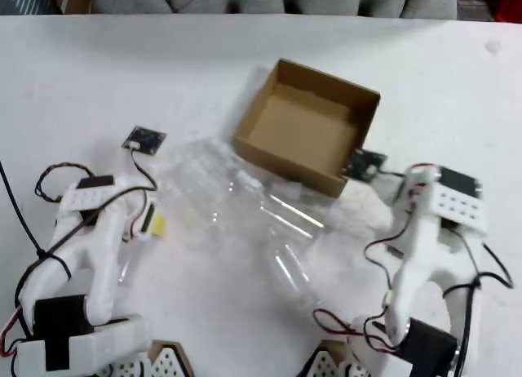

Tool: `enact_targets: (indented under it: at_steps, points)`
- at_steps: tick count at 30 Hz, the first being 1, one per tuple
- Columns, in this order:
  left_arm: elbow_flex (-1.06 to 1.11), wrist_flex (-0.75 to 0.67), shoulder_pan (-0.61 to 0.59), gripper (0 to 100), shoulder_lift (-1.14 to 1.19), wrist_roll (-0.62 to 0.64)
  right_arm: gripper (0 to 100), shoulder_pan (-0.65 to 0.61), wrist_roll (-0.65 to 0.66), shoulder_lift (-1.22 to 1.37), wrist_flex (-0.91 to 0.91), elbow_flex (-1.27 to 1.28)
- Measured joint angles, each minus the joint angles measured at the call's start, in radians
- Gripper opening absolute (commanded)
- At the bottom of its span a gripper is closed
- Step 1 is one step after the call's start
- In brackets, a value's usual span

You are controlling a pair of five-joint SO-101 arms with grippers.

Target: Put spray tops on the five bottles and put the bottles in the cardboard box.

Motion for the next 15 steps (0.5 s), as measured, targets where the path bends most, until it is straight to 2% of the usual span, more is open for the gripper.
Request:
enact_targets:
  at_steps: [5, 9, 15]
  points:
    - [0.0, 0.0, 0.0, 2, 0.0, 0.0, 1.8, 0.17, 0.31, 0.0, 0.012, -0.008]
    - [0.0, 0.0, 0.0, 2, 0.0, 0.0, 1.8, 0.258, 0.431, 0.017, -0.064, -0.008]
    - [0.0, 0.0, 0.0, 2, 0.0, 0.0, 2.2, 0.358, 0.654, 0.19, -0.276, -0.009]
